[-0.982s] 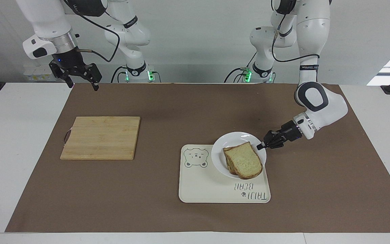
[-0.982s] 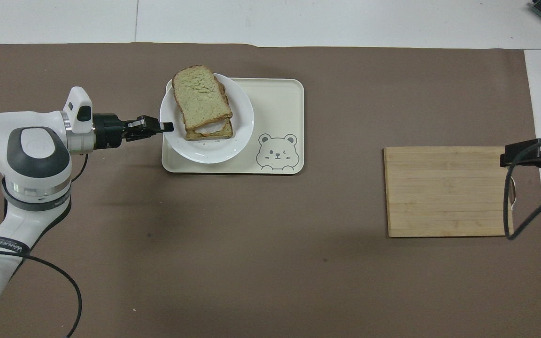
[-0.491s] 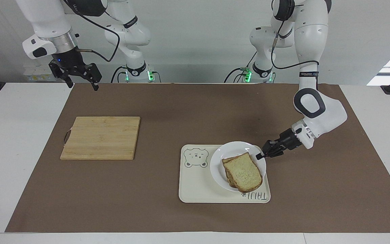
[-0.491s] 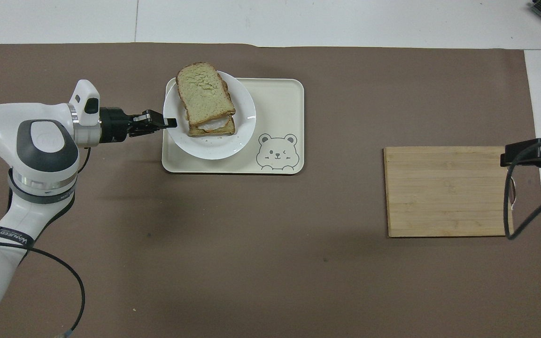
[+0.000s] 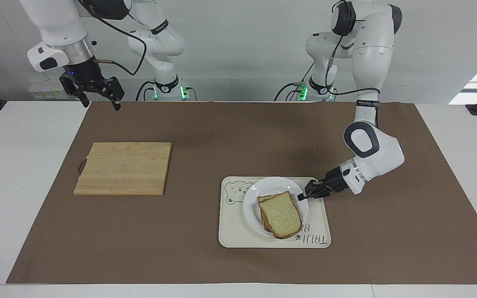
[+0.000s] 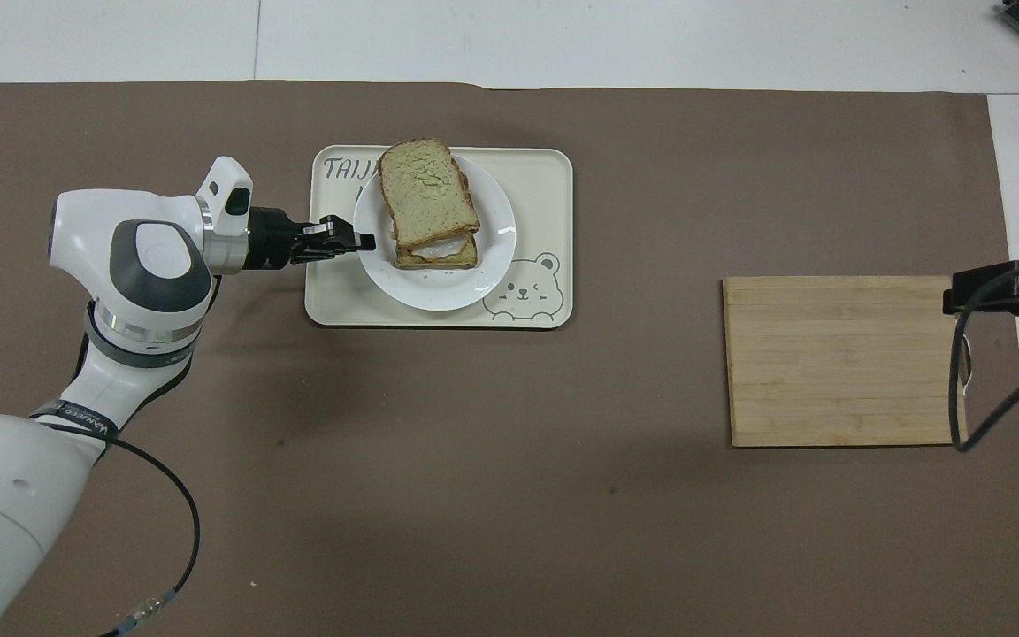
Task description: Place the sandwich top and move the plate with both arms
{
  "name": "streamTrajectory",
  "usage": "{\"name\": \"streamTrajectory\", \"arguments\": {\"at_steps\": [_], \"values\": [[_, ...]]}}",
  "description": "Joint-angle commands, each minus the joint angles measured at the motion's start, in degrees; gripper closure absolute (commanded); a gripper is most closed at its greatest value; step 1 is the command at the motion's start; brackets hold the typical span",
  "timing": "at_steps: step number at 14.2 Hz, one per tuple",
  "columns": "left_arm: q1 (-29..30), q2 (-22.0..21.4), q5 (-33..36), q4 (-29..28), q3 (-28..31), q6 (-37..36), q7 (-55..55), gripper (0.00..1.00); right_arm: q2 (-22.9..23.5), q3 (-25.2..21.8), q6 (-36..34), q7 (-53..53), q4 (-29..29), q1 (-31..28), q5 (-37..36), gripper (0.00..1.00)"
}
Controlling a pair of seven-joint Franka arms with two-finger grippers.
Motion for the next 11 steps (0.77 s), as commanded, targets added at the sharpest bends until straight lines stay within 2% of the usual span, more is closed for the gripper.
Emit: {"name": "streamTrajectory", "arguments": {"at_steps": [1,5,7,9,11], "values": [[-0.73,-0.76,6.12,1.84,1.02,0.27,-3.75,0.00,-0.56,0.09,-0.53,-1.48,-0.02,-0.37,-0.01,0.00],[-0.73,-7.51,23.77,2.73,0.94,-1.84,-9.20,0.00,-0.47,-0.35,-0.62,-1.48,-0.02,-0.37,-0.19,0.00],[-0.56,-11.29,31.77,2.99,1.11,-6.48,-13.23,0.00,-0.39,-0.44,-0.70,-1.48,-0.02,-0.20,-0.10,0.00],[-0.55,-14.90,42.83,3.17,1.11,-8.51,-14.22,0.00,-0.39,-0.61,-0.71,-1.22,-0.02,1.12,-0.71,0.00],[0.32,-18.59,47.01,4.74,1.20,-14.47,-14.13,0.00,-0.30,-1.13,-0.71,-1.13,-0.02,1.03,-1.16,0.00]]}}
